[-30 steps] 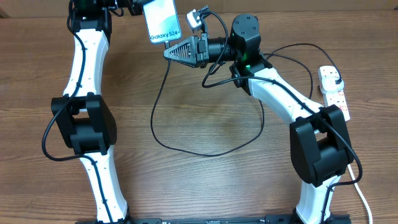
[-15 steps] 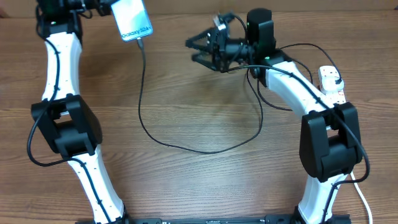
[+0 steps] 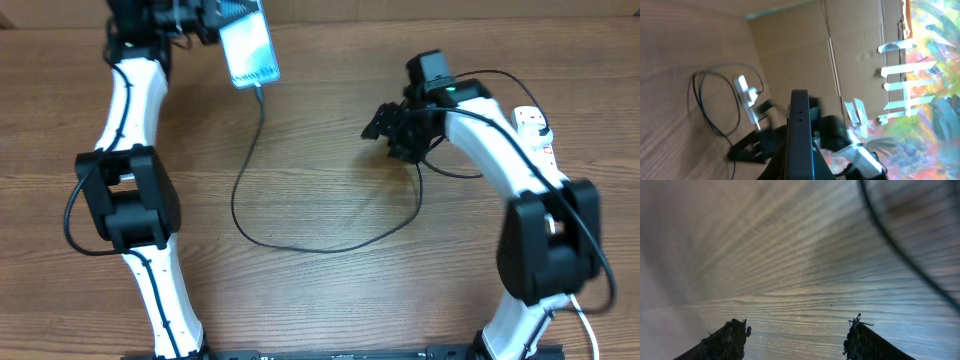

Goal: Plug charger to phone and switch on socket
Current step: 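Release the plug and pull the right gripper back to the right, then lower the phone flat onto the table with the left gripper and release, then move the right gripper over the white power strip's switch, then press the red switch beside the charger with the right gripper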

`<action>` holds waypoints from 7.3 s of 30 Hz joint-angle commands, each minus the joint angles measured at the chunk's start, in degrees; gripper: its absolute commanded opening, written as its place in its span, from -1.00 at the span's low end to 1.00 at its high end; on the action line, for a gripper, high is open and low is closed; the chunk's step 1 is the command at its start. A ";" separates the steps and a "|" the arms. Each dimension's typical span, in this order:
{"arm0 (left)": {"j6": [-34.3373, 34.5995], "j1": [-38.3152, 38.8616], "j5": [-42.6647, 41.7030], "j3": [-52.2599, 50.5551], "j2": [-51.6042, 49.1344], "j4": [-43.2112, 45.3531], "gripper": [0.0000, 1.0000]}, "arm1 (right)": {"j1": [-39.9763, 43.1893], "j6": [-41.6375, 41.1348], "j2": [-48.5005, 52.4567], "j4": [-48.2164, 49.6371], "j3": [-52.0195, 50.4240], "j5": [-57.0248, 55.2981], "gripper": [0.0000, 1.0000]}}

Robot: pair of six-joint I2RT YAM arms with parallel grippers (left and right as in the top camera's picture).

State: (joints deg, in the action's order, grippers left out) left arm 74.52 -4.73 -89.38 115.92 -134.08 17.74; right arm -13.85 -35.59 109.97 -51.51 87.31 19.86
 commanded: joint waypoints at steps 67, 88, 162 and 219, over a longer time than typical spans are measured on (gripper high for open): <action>-52.00 22.86 53.48 -16.35 0.68 -60.96 -0.30 | 0.81 6.10 -19.10 -5.42 0.46 -7.87 0.41; -51.08 22.75 64.37 -16.28 0.70 -66.97 1.00 | 0.81 6.08 -19.10 -5.42 0.46 -7.85 0.41; -53.57 26.51 92.76 13.81 19.87 -101.04 1.00 | 41.86 34.18 8.37 8.70 -1.97 3.41 1.00; -53.55 26.51 92.76 13.84 19.87 -101.04 1.00 | 41.22 35.36 9.75 8.74 -4.22 9.16 1.00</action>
State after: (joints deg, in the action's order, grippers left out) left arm 22.02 22.00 2.44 129.47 -113.91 -83.18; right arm 28.12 0.25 117.99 -42.50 85.60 24.73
